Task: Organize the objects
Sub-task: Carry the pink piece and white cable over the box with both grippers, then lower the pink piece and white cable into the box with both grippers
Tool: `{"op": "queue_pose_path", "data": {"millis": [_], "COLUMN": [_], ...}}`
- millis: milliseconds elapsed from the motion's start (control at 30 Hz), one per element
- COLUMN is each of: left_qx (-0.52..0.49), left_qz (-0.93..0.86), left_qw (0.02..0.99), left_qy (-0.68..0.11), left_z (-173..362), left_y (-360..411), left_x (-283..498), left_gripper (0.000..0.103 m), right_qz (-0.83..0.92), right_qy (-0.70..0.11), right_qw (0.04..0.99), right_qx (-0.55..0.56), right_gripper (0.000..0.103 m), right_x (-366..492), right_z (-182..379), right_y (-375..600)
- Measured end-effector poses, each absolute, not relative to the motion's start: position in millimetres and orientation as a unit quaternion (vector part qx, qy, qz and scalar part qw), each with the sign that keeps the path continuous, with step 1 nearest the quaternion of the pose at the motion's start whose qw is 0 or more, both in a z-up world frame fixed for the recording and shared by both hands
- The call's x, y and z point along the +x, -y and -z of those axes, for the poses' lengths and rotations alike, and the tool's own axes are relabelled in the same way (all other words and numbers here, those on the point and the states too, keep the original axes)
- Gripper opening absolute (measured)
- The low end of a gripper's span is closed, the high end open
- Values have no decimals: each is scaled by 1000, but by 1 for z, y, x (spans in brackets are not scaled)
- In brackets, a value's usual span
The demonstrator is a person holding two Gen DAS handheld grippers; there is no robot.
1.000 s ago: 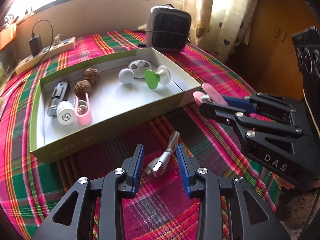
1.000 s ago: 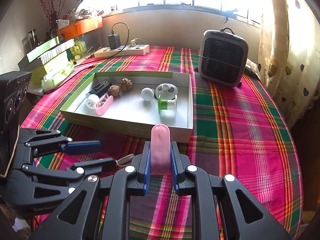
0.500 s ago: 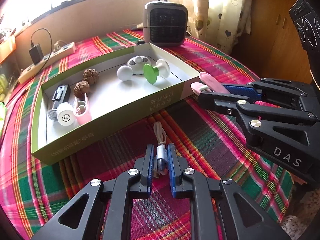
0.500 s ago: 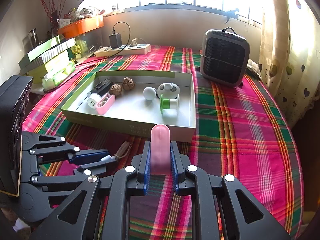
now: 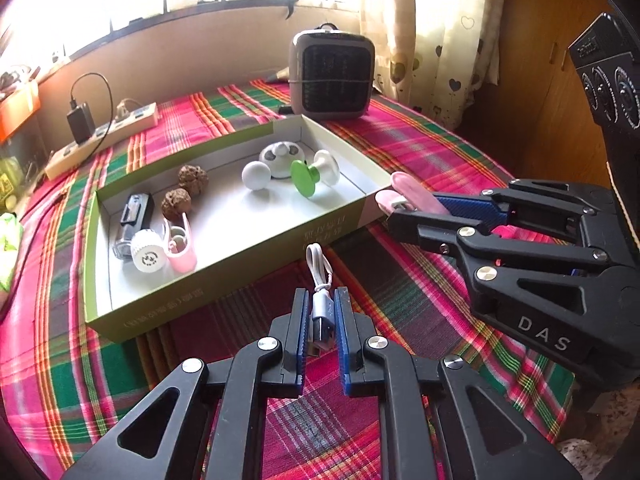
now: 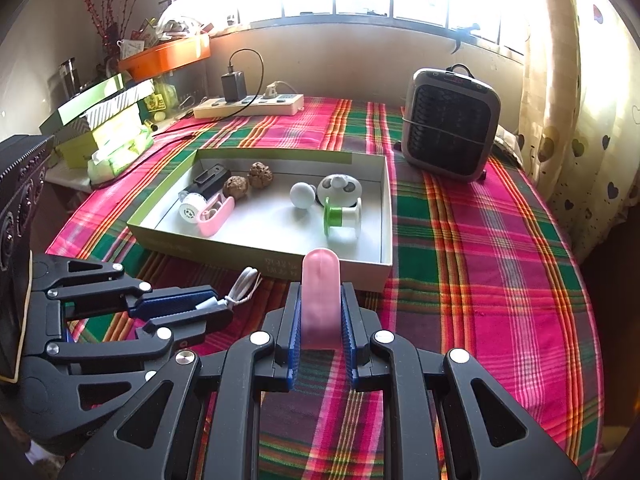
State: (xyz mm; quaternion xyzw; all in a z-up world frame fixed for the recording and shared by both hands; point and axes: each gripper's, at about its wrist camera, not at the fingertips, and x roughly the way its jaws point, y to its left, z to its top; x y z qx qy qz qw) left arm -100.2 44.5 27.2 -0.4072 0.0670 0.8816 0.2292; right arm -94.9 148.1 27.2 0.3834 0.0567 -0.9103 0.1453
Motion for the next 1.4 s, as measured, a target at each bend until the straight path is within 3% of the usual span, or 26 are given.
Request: {"op": "queue_pose_path", "data": {"millis": [567,1400], "left_qx": [-383,-419], "left_qz": [-902,-896], "left_qw": [194,146], "left_qy": [-47,-15], "left_z": [-50,-23], "left_y": [-23,5], "left_x": [-122,-183], "left_gripper": [11,11], "right_qz": [914,881], "right_qy": [-69,-67], "right_qw": [163,193], "right_qx": [366,427], "right_gripper": [19,19], "right_x": [-116,-186], "right_z": [-43,-7], "right_y": [-131,-107]}}
